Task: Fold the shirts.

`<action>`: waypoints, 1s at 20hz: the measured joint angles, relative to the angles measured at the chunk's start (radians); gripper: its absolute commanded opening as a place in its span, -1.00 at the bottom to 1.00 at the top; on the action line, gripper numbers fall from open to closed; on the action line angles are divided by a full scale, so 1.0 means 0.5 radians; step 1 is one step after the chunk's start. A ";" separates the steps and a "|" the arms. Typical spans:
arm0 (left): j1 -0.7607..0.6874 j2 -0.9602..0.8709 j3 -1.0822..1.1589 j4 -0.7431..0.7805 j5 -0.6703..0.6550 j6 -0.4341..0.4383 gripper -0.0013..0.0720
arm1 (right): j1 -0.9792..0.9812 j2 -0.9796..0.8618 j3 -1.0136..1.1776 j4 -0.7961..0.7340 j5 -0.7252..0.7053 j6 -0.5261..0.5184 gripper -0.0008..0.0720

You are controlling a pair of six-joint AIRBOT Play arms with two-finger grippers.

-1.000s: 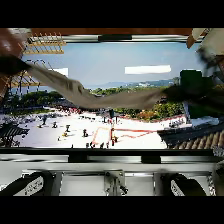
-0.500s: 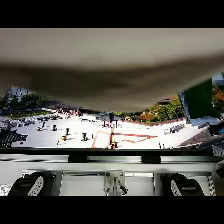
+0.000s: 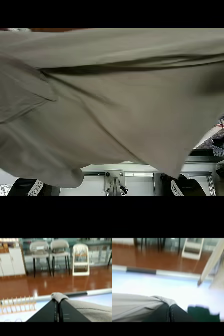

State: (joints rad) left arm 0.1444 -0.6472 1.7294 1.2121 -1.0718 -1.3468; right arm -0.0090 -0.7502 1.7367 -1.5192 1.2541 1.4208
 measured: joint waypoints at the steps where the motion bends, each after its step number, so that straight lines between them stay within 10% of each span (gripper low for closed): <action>1: 0.000 -0.021 -0.095 0.014 -0.024 0.000 -0.88 | 0.000 -0.090 -0.032 -0.008 0.111 0.002 -0.76; 9: -0.056 -0.777 -0.765 -0.007 0.027 -0.037 -0.88 | 0.000 -1.018 -0.491 0.225 -0.135 0.062 -0.76; 20: -0.210 -1.934 -0.716 -0.289 1.199 -0.053 -0.88 | 0.000 -1.921 -0.557 0.941 -1.431 -0.033 -0.76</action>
State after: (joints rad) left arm 0.0395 -1.6142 1.3716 1.0676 -0.4725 -1.3735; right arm -0.0090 -1.7107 1.4582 -1.0489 0.5388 1.4044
